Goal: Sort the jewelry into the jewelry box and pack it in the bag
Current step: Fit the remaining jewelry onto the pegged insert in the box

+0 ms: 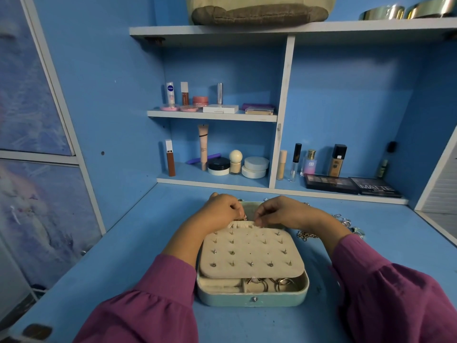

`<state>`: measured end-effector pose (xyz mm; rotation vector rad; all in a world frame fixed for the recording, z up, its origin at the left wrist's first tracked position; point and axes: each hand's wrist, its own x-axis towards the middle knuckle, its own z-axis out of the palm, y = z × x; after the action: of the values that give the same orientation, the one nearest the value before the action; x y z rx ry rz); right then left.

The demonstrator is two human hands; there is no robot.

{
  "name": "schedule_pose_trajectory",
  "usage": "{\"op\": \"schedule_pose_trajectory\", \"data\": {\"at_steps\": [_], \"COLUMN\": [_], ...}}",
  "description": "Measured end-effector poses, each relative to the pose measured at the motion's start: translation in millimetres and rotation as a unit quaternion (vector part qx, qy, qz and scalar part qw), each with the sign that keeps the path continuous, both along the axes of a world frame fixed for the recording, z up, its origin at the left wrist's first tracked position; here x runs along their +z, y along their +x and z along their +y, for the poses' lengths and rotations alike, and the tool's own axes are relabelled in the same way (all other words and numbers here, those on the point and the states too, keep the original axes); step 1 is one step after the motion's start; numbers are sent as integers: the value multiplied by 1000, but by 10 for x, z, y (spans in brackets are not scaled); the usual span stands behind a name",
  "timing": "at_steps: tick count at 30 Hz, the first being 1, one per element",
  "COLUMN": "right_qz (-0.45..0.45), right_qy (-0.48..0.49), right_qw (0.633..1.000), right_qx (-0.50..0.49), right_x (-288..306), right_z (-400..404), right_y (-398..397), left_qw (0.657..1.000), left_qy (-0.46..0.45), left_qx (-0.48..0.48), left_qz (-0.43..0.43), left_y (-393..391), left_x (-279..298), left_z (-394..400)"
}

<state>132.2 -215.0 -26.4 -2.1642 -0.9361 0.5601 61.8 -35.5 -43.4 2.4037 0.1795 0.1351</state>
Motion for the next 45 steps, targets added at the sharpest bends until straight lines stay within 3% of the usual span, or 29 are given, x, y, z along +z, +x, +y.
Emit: {"op": "schedule_pose_trajectory", "data": {"at_steps": [10, 14, 20, 23, 26, 28, 34, 41, 45], "right_qz": [-49, -84, -24, -23, 0, 6, -17, -60, -65], "right_qy": [-31, -50, -68, -75, -27, -12, -86, -59, -75], "right_qw": [998, 995, 997, 997, 999, 999, 994, 994, 994], "right_qx": [-12, 7, -9, -24, -45, -51, -72, -63, -50], "right_x": [14, 5, 23, 33, 47, 55, 39, 4, -5], "right_z": [25, 67, 78, 81, 71, 76, 165, 157, 154], "right_y": [32, 3, -59, -60, -41, -33, -56, -10, -41], "left_qw": [1000, 999, 999, 999, 998, 999, 999, 999, 998], "left_qy": [-27, 8, 18, -21, -50, -20, 41, 8, 52], "left_qx": [6, -14, -15, -30, 6, 20, 9, 13, -10], "left_qz": [9, 29, 26, 2, -30, -35, 1, -37, -19], "left_y": [26, 11, 50, 46, 44, 58, 73, 43, 13], "left_x": [12, 43, 23, 13, -7, -29, -32, -18, 14], "left_z": [6, -31, -32, -14, 13, 26, -3, 19, -41]}}
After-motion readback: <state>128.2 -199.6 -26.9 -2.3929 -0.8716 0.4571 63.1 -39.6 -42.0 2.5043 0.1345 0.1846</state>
